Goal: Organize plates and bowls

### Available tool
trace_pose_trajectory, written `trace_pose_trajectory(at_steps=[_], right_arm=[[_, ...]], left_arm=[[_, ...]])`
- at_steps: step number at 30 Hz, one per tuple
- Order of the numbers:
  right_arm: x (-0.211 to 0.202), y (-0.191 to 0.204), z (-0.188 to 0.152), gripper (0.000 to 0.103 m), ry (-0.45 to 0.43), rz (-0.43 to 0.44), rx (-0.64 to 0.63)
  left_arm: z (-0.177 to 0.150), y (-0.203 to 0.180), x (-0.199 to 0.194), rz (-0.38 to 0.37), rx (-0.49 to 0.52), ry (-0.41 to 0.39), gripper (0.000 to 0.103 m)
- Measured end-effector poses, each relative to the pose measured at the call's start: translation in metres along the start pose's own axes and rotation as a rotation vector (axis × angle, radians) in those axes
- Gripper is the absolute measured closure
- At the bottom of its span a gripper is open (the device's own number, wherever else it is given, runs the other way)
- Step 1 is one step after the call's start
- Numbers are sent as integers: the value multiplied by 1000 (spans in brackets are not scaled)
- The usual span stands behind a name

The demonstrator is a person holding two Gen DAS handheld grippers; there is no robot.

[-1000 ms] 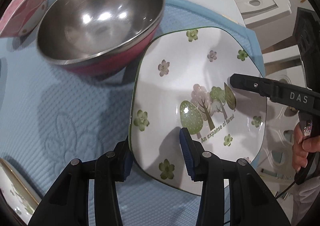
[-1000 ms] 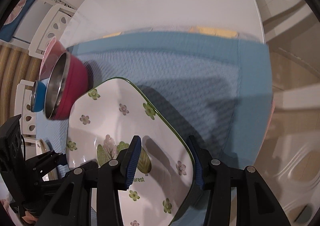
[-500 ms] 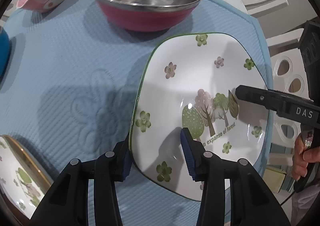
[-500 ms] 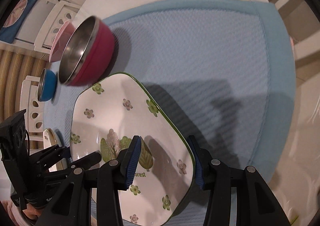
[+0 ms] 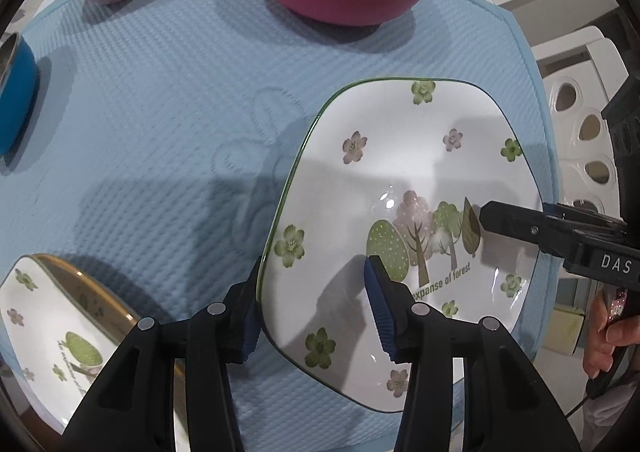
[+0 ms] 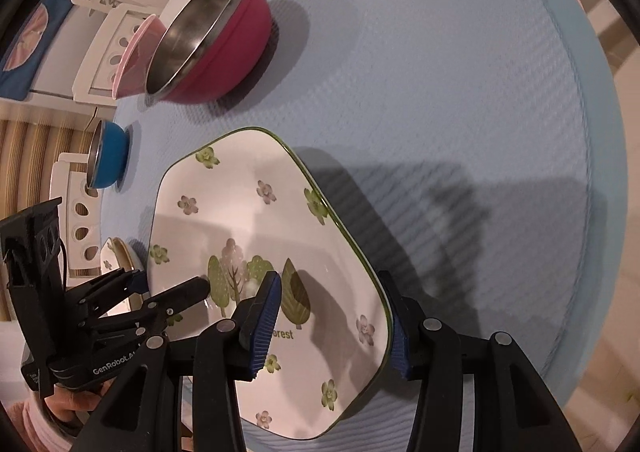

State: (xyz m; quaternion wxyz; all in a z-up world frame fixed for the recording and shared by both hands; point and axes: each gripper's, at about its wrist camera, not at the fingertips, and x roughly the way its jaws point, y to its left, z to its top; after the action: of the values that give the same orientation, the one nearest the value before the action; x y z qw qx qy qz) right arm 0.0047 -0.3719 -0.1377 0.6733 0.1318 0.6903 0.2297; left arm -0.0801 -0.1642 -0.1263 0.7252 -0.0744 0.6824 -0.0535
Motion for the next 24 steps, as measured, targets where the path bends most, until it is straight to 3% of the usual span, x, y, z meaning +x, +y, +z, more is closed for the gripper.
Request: trace_pose_trajectory(at_steps=[10, 15, 17, 21, 24], right_arm=[[10, 8, -36, 55, -20, 95, 111], [8, 10, -48, 56, -98, 71, 156], [6, 5, -50, 62, -112, 74, 184], [3, -13, -55, 85, -126, 95, 207], [4, -34, -62, 89, -148, 210, 288]], left_arm=[[-18, 12, -1, 20, 97, 0, 59], [-25, 15, -2, 17, 113, -19, 59], [-26, 16, -2, 18, 111, -28, 59], [-26, 12, -2, 30, 87, -41, 59], [-30, 8, -3, 45, 98, -51, 59]])
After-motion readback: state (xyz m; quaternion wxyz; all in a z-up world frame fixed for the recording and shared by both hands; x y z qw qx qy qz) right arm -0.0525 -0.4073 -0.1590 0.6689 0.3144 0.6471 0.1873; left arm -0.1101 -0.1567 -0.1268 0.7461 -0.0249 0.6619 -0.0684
